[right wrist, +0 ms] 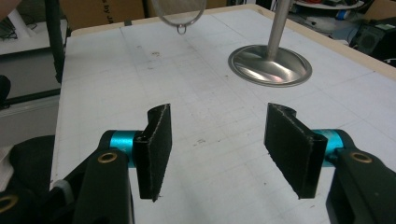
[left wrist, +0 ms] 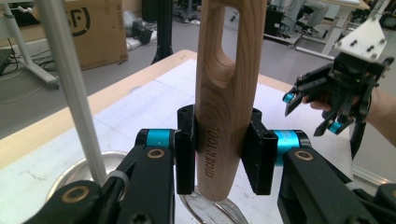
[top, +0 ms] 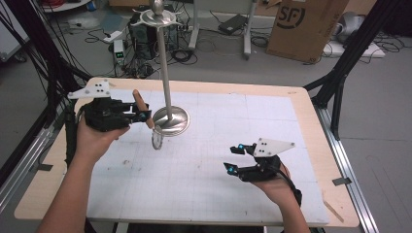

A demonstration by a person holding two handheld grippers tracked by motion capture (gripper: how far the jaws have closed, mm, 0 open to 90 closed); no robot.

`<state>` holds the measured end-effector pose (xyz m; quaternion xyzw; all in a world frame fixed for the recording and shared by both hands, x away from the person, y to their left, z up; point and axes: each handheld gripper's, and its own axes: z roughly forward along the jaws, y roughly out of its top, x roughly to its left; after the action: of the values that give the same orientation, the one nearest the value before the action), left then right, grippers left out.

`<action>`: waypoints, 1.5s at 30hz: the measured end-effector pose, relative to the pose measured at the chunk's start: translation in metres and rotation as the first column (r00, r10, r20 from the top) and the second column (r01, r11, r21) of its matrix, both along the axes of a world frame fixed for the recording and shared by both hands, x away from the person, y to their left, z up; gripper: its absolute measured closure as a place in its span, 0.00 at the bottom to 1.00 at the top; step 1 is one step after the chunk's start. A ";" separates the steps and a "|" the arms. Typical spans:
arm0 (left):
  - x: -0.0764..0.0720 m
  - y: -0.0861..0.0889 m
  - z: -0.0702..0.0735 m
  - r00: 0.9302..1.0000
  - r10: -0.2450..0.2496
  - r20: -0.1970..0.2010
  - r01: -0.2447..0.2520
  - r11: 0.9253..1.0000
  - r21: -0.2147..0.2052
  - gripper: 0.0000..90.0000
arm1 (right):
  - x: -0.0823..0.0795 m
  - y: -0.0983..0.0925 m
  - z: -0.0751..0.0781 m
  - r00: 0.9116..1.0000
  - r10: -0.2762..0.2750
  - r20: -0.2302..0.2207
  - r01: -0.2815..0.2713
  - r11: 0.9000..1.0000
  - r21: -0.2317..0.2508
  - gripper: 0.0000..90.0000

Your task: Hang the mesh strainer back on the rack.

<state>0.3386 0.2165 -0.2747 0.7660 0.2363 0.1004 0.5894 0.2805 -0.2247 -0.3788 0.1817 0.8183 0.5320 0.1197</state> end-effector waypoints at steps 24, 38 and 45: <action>0.051 0.014 0.062 0.996 0.091 -0.006 -0.090 0.993 0.082 0.77 | 0.000 -0.003 0.001 1.000 -0.004 -0.010 0.004 1.000 0.016 0.46; 0.066 0.018 0.095 0.995 0.097 0.023 -0.099 0.988 0.119 0.77 | 0.001 -0.003 0.001 1.000 -0.003 -0.013 0.003 1.000 0.013 0.46; 0.073 0.014 0.104 0.996 0.089 0.024 -0.092 0.985 0.149 0.77 | 0.001 -0.004 0.001 1.000 -0.003 -0.015 0.004 1.000 0.020 0.46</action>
<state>0.4114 0.2305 -0.1704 0.7957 0.2575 0.1511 0.5270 0.2812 -0.2291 -0.3777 0.1881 0.8136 0.5385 0.1128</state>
